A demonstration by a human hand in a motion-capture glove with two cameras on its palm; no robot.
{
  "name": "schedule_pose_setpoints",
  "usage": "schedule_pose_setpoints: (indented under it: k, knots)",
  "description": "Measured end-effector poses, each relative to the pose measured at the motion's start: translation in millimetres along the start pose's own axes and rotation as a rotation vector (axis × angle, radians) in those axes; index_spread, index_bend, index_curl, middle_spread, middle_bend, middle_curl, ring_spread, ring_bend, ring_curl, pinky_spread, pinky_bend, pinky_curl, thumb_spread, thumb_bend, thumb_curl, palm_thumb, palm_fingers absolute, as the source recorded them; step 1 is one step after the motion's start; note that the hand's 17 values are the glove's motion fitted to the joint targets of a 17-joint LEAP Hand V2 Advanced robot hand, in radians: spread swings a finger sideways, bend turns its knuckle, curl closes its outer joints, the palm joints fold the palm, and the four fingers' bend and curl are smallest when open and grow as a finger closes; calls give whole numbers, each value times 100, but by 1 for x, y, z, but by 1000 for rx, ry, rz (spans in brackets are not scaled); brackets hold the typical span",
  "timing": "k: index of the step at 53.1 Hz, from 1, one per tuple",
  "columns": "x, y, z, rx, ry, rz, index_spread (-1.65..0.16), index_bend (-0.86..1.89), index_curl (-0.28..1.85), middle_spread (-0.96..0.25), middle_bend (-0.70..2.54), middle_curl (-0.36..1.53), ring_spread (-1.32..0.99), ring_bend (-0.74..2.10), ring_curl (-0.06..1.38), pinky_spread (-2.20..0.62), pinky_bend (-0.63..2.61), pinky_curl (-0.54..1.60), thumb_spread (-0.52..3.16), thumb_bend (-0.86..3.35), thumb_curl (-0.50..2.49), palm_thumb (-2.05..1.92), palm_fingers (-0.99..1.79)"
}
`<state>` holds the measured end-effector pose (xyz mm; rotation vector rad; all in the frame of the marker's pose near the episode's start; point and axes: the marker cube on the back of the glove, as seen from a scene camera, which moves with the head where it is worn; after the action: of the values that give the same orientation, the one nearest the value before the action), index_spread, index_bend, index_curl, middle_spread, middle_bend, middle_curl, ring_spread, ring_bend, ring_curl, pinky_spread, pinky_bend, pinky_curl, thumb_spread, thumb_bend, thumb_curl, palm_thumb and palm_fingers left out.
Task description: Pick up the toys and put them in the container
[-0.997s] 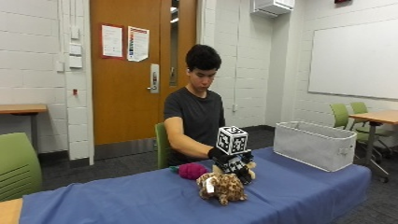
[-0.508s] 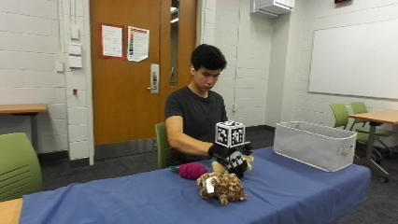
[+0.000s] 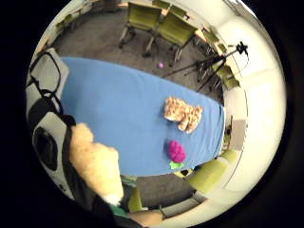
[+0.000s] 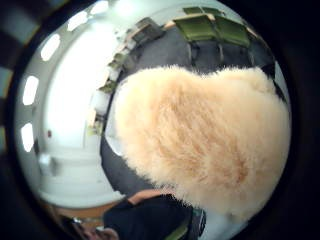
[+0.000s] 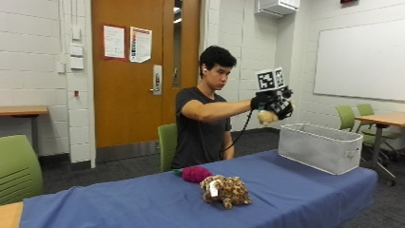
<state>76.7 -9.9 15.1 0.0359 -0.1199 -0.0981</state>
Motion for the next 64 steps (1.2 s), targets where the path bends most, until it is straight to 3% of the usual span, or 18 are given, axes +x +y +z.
schedule_pose_setpoints:
  k: [3,6,10,17,21,27,35,36,37,39,41,46,51,56,60,64]
  knots:
    - [-33,-23,-16,14,12,-123,-35,37,84,-36,87,59,-44,107,53,-51,75,41,70,19,71,63,120]
    - [-69,-44,-23,25,43,-116,-36,37,87,-36,88,60,-44,108,53,-51,76,41,69,19,73,63,119]
    - [-130,-69,-28,30,29,-222,-36,37,90,-36,88,60,-43,108,53,-50,76,41,68,18,76,63,118]
    - [-219,-112,-8,13,39,-216,-37,36,96,-36,89,62,-43,109,52,-50,78,41,66,18,82,62,117]
    - [-196,-132,3,0,9,-183,-37,35,98,-36,89,62,-43,110,52,-50,78,41,66,17,85,61,117]
    - [-233,-134,9,-47,-231,-331,-38,33,102,-36,89,63,-43,110,52,-50,79,40,65,17,89,62,116]
    - [-228,-144,38,-164,-60,-225,-39,25,106,-36,87,63,-43,109,51,-49,80,40,66,14,93,58,107]
    - [-227,-144,39,-176,-49,-225,-39,16,104,-37,83,61,-43,109,51,-49,85,41,68,10,92,54,99]
    - [-224,-144,41,-176,-33,-234,-37,-6,97,-34,70,58,-44,112,51,-45,89,43,84,0,83,36,58]
    - [-217,-144,43,-158,17,-253,-30,-6,96,-24,55,57,-37,101,54,-39,93,50,87,-12,75,17,-13]
    - [-212,-142,42,-146,50,-252,-27,-3,89,-17,49,54,-32,88,51,-34,95,50,89,-13,70,7,-29]
    - [-199,-135,31,-120,42,-272,-20,-1,72,-8,39,47,-26,71,38,-26,94,42,93,-9,60,-5,-24]
    - [-168,-121,15,-110,104,-263,-15,3,61,-4,36,45,-24,68,34,-21,91,39,96,-8,53,-8,-18]
    - [-220,-86,-1,-155,-17,-187,-14,9,55,-3,35,45,-24,67,33,-19,86,38,97,-9,47,-9,-11]
    - [-167,-69,-5,-134,191,-177,-13,10,51,-3,35,44,-24,67,33,-17,84,37,97,-9,43,-10,-8]
    - [-139,-42,-19,-129,79,-185,-13,12,49,-4,35,44,-24,67,33,-16,80,35,97,-10,39,-11,-7]
